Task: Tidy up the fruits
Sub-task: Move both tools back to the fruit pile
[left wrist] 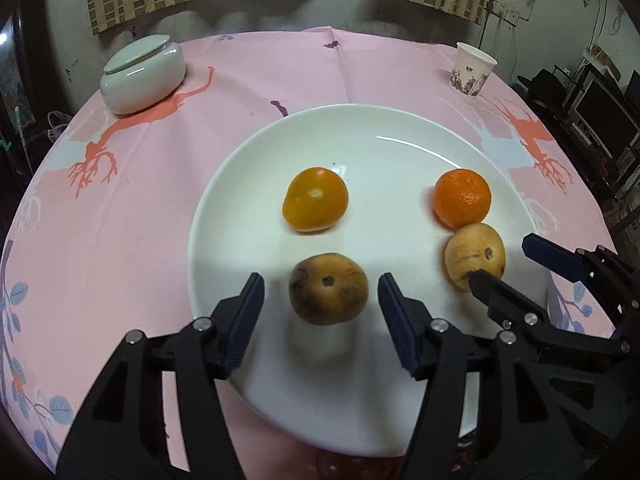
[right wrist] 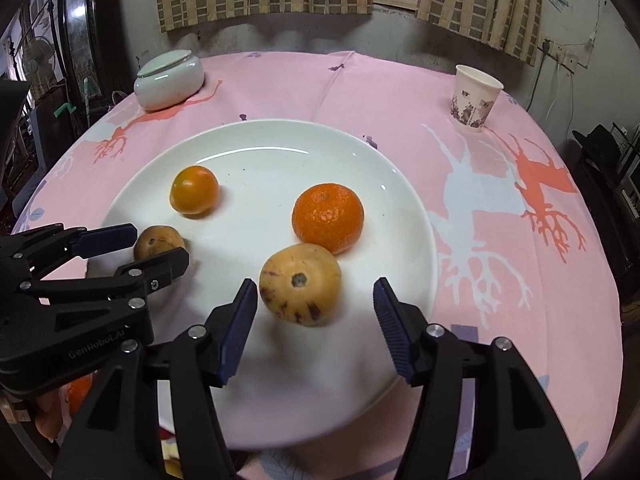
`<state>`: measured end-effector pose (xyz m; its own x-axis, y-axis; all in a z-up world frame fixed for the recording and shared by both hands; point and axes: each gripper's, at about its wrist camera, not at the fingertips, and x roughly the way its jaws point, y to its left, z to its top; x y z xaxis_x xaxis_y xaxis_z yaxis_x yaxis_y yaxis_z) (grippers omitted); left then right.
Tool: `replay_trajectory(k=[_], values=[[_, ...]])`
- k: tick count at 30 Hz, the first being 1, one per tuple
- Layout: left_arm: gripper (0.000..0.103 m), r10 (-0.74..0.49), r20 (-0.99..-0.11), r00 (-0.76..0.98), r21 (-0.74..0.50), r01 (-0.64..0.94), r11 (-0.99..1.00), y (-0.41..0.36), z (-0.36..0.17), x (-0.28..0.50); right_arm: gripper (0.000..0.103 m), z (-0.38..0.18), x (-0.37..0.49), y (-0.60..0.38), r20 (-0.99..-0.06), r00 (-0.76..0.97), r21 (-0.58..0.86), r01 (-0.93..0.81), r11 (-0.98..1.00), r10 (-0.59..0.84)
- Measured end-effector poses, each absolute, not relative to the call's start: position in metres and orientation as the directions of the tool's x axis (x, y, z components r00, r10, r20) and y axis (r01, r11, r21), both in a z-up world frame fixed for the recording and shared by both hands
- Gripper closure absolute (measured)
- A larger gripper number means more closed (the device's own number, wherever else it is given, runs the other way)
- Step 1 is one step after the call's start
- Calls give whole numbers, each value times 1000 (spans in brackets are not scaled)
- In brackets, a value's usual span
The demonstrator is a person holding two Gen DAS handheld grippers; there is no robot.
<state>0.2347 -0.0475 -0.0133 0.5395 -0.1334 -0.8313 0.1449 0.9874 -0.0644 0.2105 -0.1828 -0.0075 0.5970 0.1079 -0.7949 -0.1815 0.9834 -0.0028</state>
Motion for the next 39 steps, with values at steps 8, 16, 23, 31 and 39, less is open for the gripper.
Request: replay_trajectory(k=[8,16,23,31,39], values=[[22,-118,-773,623,-7,178,984,-47,24,164,41,28,145,-191,-755,639,4,-219,976,146],[19,-144,-743,653,-7,208,978,-39,29,83,41,25,57,-188,-759,628,-6,-268,963,170],[18,-158,-764,625,-27,214,976,-32,12,37,40,7,2,-180,-775,609,-3,-270,963,168],[18,-161,-774,613,-21,229,973,-34,2,6,40,-10,-23,-177,-788,596,-13,-269,963,156],[18,-149,-776,613,-33,197,980,-28,-6,-1,40,-20,-33,-189,-791,598,-11,-231,973,133]])
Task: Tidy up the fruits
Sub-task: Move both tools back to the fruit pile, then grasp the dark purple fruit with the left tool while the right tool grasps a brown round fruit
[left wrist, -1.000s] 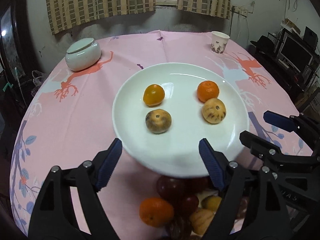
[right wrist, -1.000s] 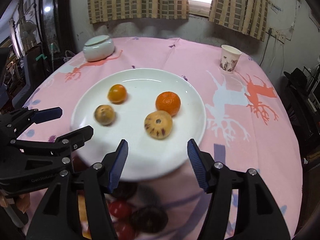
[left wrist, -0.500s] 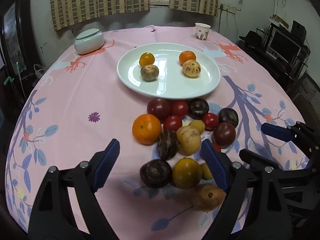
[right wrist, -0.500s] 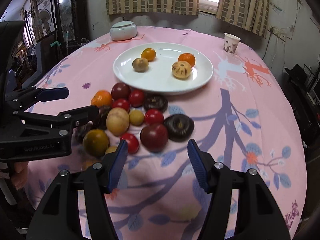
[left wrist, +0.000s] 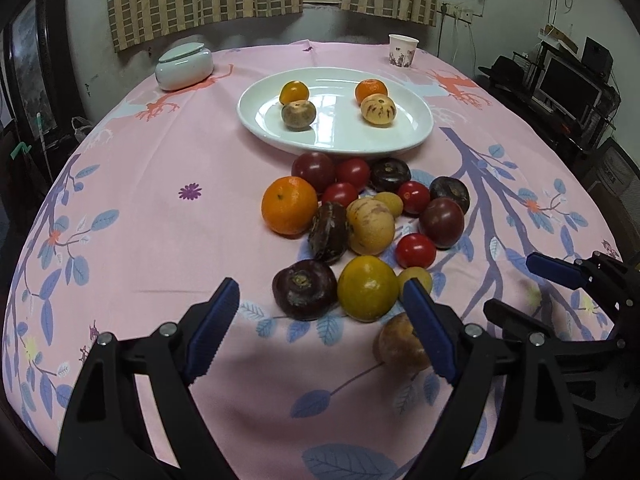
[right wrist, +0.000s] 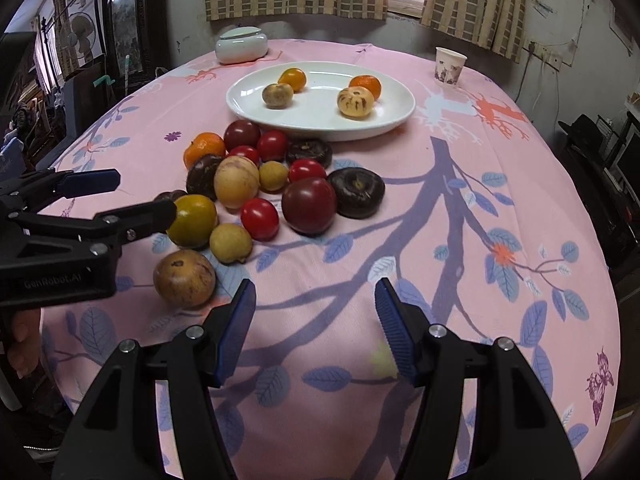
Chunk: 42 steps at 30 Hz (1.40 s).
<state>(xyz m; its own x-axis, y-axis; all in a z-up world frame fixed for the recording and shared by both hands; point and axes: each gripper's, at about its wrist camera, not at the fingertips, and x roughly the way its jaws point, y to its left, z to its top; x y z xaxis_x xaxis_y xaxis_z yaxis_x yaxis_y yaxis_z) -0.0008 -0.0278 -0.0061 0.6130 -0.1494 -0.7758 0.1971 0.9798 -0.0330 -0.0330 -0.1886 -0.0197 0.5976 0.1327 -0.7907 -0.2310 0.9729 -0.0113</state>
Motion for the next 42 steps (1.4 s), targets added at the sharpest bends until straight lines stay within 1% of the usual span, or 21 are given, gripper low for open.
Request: replay_trajectory(k=[5,10,15,20,21,22,23,25,26,27,36,38,42], values=[[18,-159,-771,616,-30,215,976,-31,-11,-4,40,-23,-38,-189,-792,596,-14,-233,972,132],[19,-165,-786,596,-21,241,970,-35,-20,-3,40,-23,-41,-186,-788,595,3,-254,967,159],[19,-208,-792,574,-81,240,967,-19,-19,-2,40,-21,-43,-185,-782,597,10,-273,962,177],[19,-173,-789,590,-54,214,975,-6,-16,-2,40,-21,-41,-181,-782,593,17,-288,957,193],[21,-161,-792,589,-41,211,977,-5,-18,-2,40,-22,-41,-178,-783,589,18,-298,954,199],[26,-150,-797,585,-31,209,977,-5,-20,-1,40,-23,-42,-174,-785,585,16,-310,951,204],[29,-144,-805,576,-26,208,978,-5,-23,0,40,-23,-42,-172,-787,581,13,-319,948,207],[45,-154,-825,544,-40,215,976,-5,-30,3,40,-23,-43,-168,-789,576,12,-333,943,213],[49,-166,-836,523,-56,220,974,-5,-35,4,40,-23,-43,-166,-790,575,11,-337,942,214],[55,-172,-844,508,-64,223,973,-5,-38,5,40,-23,-44,-165,-790,574,9,-338,941,214],[55,-164,-834,527,-49,225,973,-15,-41,18,40,-25,-46,-157,-795,565,6,-356,934,220],[61,-176,-832,526,-58,233,971,-18,-41,20,40,-25,-47,-155,-796,564,5,-359,933,221],[62,-189,-823,536,-78,223,972,-15,-41,19,40,-25,-47,-154,-797,561,6,-364,932,224]])
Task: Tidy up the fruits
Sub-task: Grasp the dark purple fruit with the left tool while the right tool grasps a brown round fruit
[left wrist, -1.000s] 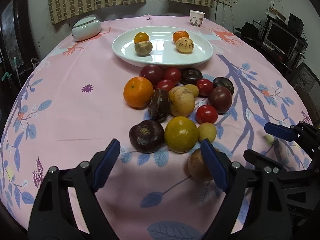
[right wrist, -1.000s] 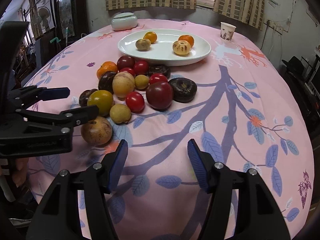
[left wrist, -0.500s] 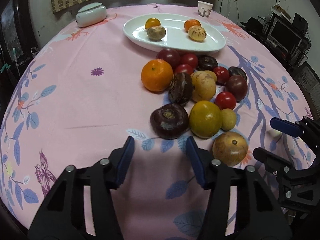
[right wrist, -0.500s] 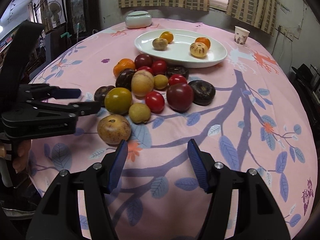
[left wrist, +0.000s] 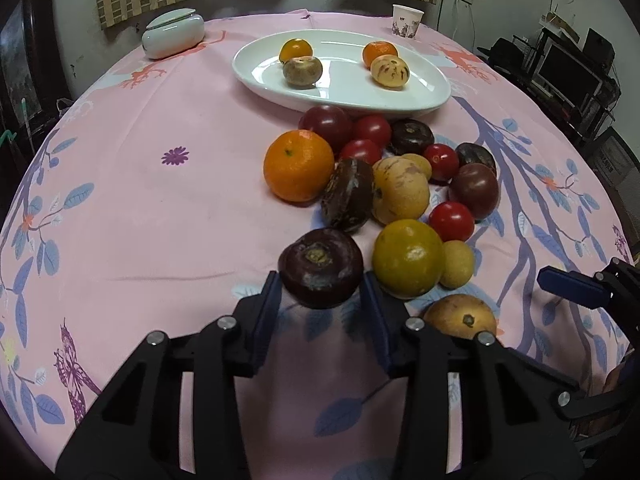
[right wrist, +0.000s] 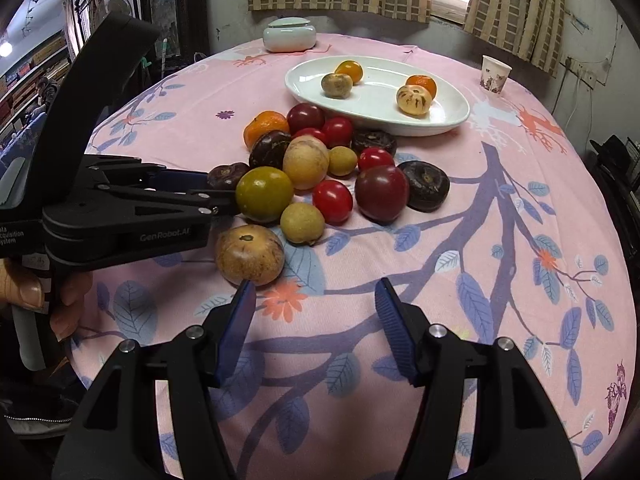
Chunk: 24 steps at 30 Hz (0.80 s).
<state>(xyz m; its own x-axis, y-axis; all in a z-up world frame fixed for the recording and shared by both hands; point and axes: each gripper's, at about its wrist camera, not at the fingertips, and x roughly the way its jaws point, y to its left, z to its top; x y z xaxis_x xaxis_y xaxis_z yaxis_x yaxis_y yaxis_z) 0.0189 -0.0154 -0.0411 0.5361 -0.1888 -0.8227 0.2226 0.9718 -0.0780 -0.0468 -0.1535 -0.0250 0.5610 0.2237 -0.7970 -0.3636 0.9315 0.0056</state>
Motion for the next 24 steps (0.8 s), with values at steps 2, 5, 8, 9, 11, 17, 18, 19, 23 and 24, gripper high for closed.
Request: replay_trajectory(k=[2,5,8,9,11,17,18,19,23,24], values=[[62,-199,-820,537,-99,209,973,-11,-40,18,40,-26,-46,-151,-800,556,6,-369,929,226],[62,-192,-817,543,-95,203,975,-8,-38,16,40,-28,-46,-145,-803,547,9,-385,923,236],[62,-186,-819,543,-91,198,976,-6,-37,15,40,-32,-44,-137,-811,528,20,-404,914,251],[62,-187,-819,543,-92,197,976,-5,-37,15,40,-34,-42,-134,-816,519,25,-410,912,255],[62,-185,-819,543,-90,197,976,-4,-37,14,40,-37,-38,-130,-822,504,35,-416,909,263],[62,-187,-819,542,-92,198,976,-2,-39,13,40,-37,-31,-121,-821,494,59,-426,903,287],[62,-188,-819,542,-93,197,976,-2,-39,13,40,-36,-30,-119,-821,490,62,-433,899,292],[62,-188,-819,542,-93,198,976,-2,-39,13,40,-37,-29,-117,-821,485,70,-437,897,300],[62,-192,-820,539,-97,200,975,-1,-39,13,57,-39,-25,-110,-821,485,62,-450,891,301],[62,-192,-820,539,-96,200,975,-1,-39,13,62,-37,-25,-109,-813,492,61,-459,886,312]])
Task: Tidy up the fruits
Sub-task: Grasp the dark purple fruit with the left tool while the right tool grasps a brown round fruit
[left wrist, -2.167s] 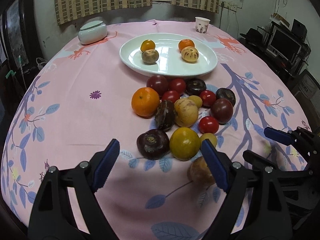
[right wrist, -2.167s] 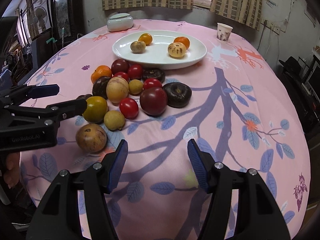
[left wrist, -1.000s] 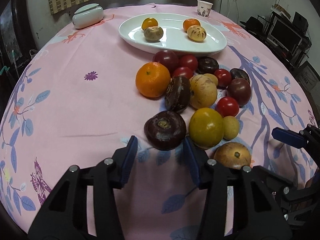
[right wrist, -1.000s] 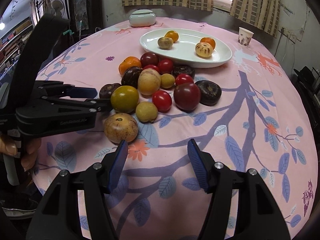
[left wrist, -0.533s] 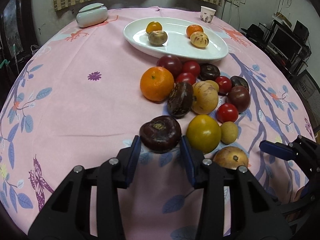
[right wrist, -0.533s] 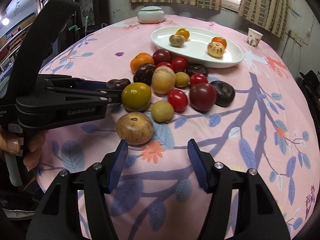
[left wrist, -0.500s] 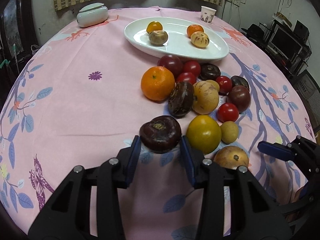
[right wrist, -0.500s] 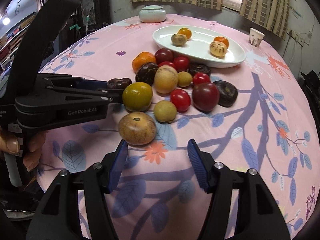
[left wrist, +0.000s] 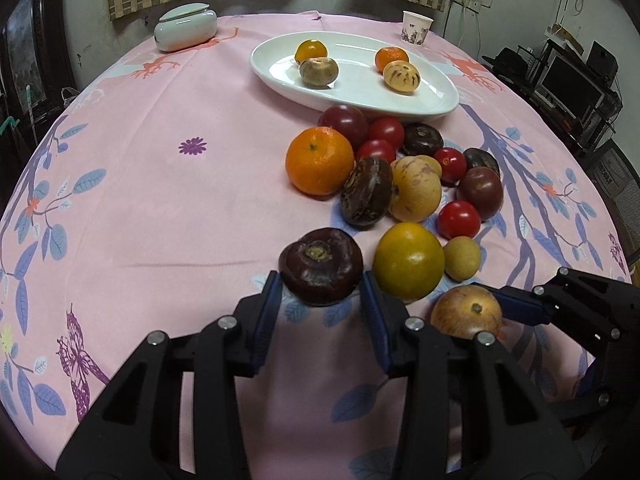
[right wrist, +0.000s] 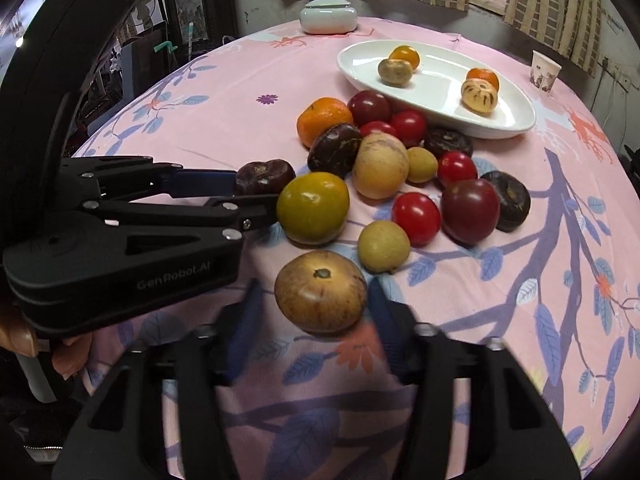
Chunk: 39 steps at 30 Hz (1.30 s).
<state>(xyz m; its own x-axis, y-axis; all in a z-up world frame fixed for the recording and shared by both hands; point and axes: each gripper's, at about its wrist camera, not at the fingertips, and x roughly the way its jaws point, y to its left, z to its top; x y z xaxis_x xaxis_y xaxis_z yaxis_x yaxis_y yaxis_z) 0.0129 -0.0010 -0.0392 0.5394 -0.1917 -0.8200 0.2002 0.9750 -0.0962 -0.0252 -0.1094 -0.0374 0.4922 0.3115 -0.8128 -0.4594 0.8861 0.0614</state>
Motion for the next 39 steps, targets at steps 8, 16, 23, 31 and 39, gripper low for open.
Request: replay_trajectory(k=[8,16,23,31,39], values=[[63,-188,-815,548,-88,204,975,-1,-34,11,62,-22,-31,-131,-773,531,85,-456,886,348],[65,-187,-827,531,-72,231,970,-5,-41,14,62,-15,-30,-150,-756,557,96,-426,900,345],[65,-203,-803,560,-78,240,968,-6,-42,18,62,-18,-31,-149,-757,547,109,-433,895,357],[103,-233,-773,590,-96,254,962,4,-26,11,62,-15,-31,-153,-752,557,106,-425,899,352],[41,-169,-817,551,-69,197,978,9,-39,24,61,-12,-23,-152,-761,548,100,-431,897,348]])
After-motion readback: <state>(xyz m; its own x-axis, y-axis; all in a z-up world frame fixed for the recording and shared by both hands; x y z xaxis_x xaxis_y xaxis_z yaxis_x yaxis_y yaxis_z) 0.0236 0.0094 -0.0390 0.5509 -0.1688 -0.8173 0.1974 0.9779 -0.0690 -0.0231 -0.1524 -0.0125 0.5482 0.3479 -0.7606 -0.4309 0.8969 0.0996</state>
